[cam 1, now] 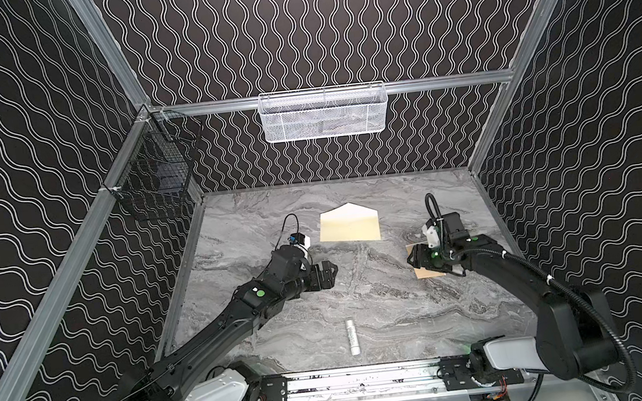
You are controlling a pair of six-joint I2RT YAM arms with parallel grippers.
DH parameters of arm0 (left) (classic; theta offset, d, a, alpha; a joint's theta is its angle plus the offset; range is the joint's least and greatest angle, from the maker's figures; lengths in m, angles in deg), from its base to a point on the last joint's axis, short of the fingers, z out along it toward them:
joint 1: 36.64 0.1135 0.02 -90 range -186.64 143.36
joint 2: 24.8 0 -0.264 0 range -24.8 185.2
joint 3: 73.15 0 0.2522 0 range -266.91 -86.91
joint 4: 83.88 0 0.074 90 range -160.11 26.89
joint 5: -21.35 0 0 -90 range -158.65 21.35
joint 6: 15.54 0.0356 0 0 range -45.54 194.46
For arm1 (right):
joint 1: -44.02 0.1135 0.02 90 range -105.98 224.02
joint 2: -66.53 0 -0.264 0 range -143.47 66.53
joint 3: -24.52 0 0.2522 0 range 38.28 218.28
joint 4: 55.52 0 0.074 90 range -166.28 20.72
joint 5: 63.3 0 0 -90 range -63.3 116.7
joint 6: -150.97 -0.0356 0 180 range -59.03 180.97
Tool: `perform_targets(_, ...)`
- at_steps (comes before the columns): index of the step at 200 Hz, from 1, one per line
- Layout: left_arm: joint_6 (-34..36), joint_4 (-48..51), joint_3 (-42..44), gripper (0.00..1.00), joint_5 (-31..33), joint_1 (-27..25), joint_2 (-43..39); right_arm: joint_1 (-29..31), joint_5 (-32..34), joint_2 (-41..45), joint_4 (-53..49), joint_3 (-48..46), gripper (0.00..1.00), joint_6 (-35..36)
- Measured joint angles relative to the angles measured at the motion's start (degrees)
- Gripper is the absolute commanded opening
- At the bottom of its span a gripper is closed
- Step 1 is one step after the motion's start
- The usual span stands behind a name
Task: Place the letter into the envelope and seal it
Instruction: 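Open the right gripper and draw it back from the folded letter, then reach both grippers to the yellow envelope and grasp its edges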
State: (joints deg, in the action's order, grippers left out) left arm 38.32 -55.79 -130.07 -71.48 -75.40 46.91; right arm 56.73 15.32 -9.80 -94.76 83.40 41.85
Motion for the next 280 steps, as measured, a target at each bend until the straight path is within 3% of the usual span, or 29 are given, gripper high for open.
perform_targets(71,-1.20,2.29,-0.35,0.99,-0.81,0.11,1.57,2.27,1.68,3.19,7.87,-10.19,0.66,-4.90)
perform_targets(210,-1.42,2.43,0.24,0.99,-1.79,0.13,1.29,2.40,0.57,1.84,14.08,-14.25,0.67,-7.28)
perform_targets(244,-1.05,1.53,-2.54,0.99,-1.86,2.10,6.97,2.64,-0.50,2.64,14.27,-9.81,0.67,-6.67)
perform_targets(280,1.16,0.35,-13.97,0.95,-4.76,8.94,21.70,0.63,-2.12,-11.80,16.50,6.82,0.67,-4.13)
